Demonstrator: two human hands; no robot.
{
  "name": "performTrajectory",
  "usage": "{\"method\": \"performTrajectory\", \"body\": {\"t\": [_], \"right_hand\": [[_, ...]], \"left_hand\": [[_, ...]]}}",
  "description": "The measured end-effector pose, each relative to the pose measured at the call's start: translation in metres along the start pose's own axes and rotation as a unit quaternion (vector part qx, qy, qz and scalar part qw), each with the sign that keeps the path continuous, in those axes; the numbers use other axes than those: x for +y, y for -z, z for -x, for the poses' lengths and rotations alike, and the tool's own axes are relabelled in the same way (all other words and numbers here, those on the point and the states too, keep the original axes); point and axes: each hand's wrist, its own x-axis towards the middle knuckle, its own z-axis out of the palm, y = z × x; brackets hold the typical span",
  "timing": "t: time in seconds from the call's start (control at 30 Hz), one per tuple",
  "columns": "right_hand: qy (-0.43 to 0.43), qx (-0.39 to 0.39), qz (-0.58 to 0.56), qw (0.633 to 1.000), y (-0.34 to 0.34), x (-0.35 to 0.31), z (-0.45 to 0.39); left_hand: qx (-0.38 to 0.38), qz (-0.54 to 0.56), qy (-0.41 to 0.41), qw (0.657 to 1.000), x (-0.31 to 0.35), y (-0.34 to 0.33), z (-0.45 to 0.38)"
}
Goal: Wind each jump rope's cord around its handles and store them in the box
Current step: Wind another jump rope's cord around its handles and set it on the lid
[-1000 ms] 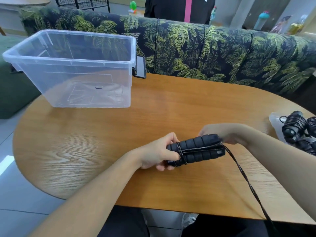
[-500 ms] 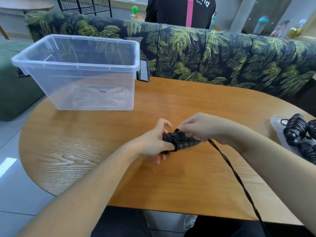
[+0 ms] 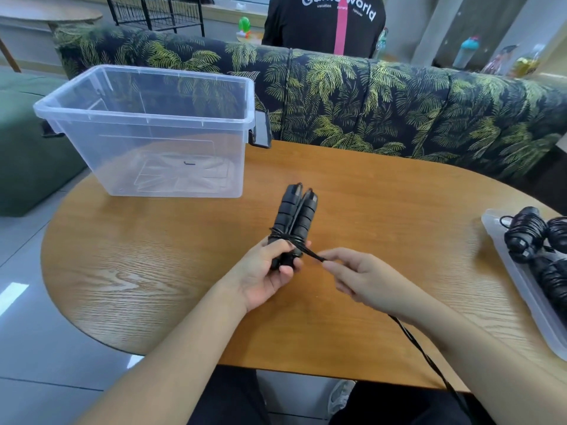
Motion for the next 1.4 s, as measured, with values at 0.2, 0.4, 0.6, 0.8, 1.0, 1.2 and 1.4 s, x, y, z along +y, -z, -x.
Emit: {"method": "performTrajectory", "body": {"t": [0.2,0.4,0.6,0.8,1.0,1.2,1.4], "right_hand": [[-0.061,0.039,-0.019,0.997,0.020,0.021,0.010],[-0.089,0.020,-0.003,0.996,0.028,0.013,-0.005],[-0.112,-0.058,-0.120,0.985,0.048,0.020,-0.010],[-0.135,-0.073,-0.184,0.971,0.075,0.024,-0.015],[-0.155,-0.046,0.034,0.986,0.079,0.004,-0.036],[-0.128,-0.029,0.039,0.991,0.076,-0.010,-0.054],[-0.126,-0.060,0.021,0.990,0.074,-0.029,-0.061]], "left_hand": [[-0.094,-0.080,0.010,0.992,-0.005,0.003,0.006],[-0.139,-0.050,-0.018,0.989,-0.006,0.008,0.006],[-0.133,-0.035,-0.040,0.990,-0.004,0.011,0.009],[-0.162,-0.064,-0.016,0.985,0.003,0.015,0.007],[-0.214,-0.154,0.017,0.964,0.014,0.008,0.005],[-0.200,-0.272,0.023,0.941,0.033,-0.008,0.010],[-0.130,-0.551,0.028,0.824,0.046,-0.040,0.015]]}}
